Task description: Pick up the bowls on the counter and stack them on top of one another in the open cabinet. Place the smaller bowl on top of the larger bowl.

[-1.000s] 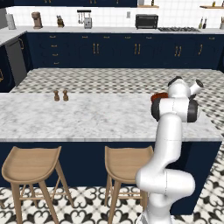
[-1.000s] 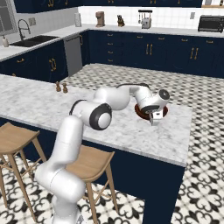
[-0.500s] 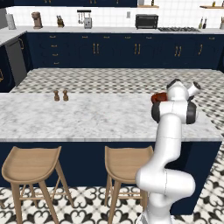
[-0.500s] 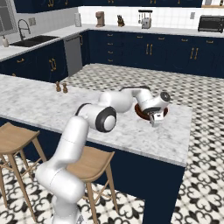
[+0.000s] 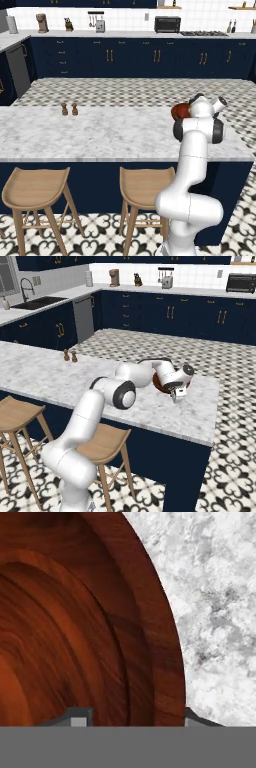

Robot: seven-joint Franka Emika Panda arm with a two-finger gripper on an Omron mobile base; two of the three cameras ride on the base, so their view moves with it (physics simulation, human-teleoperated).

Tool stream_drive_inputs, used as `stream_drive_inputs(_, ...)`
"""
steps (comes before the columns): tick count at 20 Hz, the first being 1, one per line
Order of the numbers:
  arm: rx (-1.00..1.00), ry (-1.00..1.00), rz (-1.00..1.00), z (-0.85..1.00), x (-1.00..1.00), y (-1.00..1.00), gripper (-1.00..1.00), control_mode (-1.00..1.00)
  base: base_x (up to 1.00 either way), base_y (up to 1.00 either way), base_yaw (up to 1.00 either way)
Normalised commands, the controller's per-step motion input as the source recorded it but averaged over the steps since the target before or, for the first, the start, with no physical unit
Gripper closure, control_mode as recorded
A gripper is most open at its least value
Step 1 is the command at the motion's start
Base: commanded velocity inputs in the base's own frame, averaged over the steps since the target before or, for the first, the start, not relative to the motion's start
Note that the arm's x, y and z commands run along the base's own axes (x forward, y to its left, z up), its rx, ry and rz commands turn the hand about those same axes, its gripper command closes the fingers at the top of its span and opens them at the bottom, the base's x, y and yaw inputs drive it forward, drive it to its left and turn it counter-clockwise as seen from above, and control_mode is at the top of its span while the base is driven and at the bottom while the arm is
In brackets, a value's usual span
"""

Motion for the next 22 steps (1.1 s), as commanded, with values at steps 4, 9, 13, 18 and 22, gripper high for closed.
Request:
stream_drive_inputs(4, 0.0, -0.06, 0.0, 0.02, 0.08, 0.02, 1.0, -1.0, 0.0, 0.0, 0.0)
stream_drive_inputs(9, 0.0, -0.33, -0.01, 0.12, -0.75, 0.61, 1.0, -1.0, 0.0, 0.0, 0.0)
stream_drive_inputs(13, 0.0, -0.26, 0.0, 0.38, -0.94, 0.72, 1.0, -1.0, 0.0, 0.0, 0.0)
stream_drive_inputs(18, 0.0, -0.02, 0.04, 0.6, -1.0, 0.59, 1.0, -1.0, 0.0, 0.0, 0.0)
stream_drive_inputs(22, 0.0, 0.04, 0.04, 0.73, -0.97, 0.45, 1.0, -1.0, 0.0, 0.0, 0.0)
